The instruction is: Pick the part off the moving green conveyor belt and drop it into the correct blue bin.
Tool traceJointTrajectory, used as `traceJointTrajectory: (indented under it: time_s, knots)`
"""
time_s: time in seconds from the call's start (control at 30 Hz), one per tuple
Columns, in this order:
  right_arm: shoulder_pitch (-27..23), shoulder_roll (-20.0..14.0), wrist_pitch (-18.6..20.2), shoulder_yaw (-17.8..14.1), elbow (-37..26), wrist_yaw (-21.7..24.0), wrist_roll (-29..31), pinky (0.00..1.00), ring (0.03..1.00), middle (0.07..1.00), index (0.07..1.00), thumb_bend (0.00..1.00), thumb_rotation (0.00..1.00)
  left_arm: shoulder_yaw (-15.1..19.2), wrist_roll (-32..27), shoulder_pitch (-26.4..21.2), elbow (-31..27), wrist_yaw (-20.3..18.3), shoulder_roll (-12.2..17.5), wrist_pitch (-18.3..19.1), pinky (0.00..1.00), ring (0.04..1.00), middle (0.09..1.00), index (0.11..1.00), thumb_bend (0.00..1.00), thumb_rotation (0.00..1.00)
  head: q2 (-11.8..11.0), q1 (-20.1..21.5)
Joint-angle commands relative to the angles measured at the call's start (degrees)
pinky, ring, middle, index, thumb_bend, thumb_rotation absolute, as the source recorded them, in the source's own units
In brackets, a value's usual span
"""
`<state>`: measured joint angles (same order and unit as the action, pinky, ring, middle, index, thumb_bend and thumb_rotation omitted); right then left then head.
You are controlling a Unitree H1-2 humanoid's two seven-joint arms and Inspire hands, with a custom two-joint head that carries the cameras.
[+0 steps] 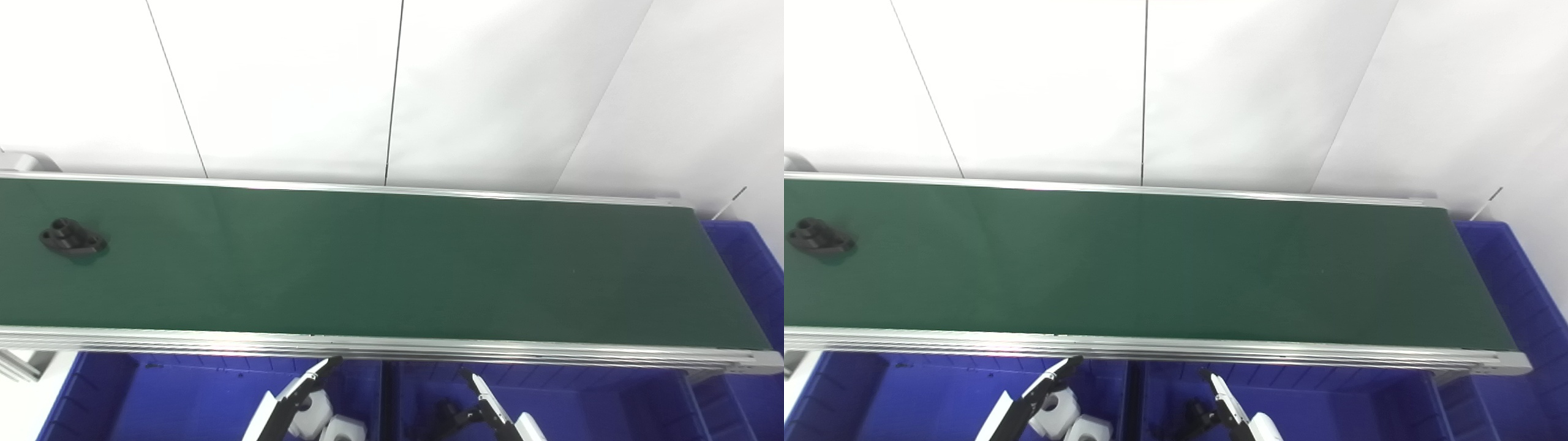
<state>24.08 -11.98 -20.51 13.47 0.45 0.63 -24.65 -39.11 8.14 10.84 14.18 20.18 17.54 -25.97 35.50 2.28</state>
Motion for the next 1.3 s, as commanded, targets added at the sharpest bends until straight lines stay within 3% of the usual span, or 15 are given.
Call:
traceJointTrajectory:
  time_s: [0.0,0.23,0.5,0.93,1.27]
  knots:
    - [-0.41,-0.28,-0.97,0.20,-1.04,0.66,1.55,0.85,1.000,1.000,1.000,0.90,0.72,0.87,-1.06,-0.21,-2.03,-0.49,0.81,-0.96,0.87,0.911,0.929,0.909,0.87,0.65,1.65,0.32]
    - [0.25,-0.51,0.37,-0.12,-2.79,2.33,4.07,0.91,1.000,1.000,1.000,0.87,0.77,3.29,-3.16,1.23,-3.44,-4.02,0.53,-0.96,0.90,0.928,0.937,0.920,0.80,0.68,4.87,0.23]
    - [1.16,0.05,2.74,-1.70,-5.32,1.93,4.00,0.90,1.000,1.000,1.000,0.85,0.78,6.17,-2.84,1.67,-4.74,-6.18,-0.78,-0.96,0.89,0.923,0.934,0.917,0.77,0.69,9.46,-0.70]
    - [0.02,0.07,5.26,-2.07,-6.57,2.60,4.40,0.88,1.000,1.000,1.000,0.86,0.80,10.51,-4.68,1.42,-4.90,-12.28,-3.26,-0.96,0.89,0.916,0.927,0.907,0.77,0.67,11.12,-1.03]
    - [-0.46,0.05,5.46,-1.96,-5.91,2.90,4.40,0.89,1.000,1.000,1.000,0.86,0.81,12.60,-4.60,1.47,-4.08,-15.00,-4.37,-0.96,0.89,0.921,0.931,0.906,0.75,0.65,9.46,-2.49]
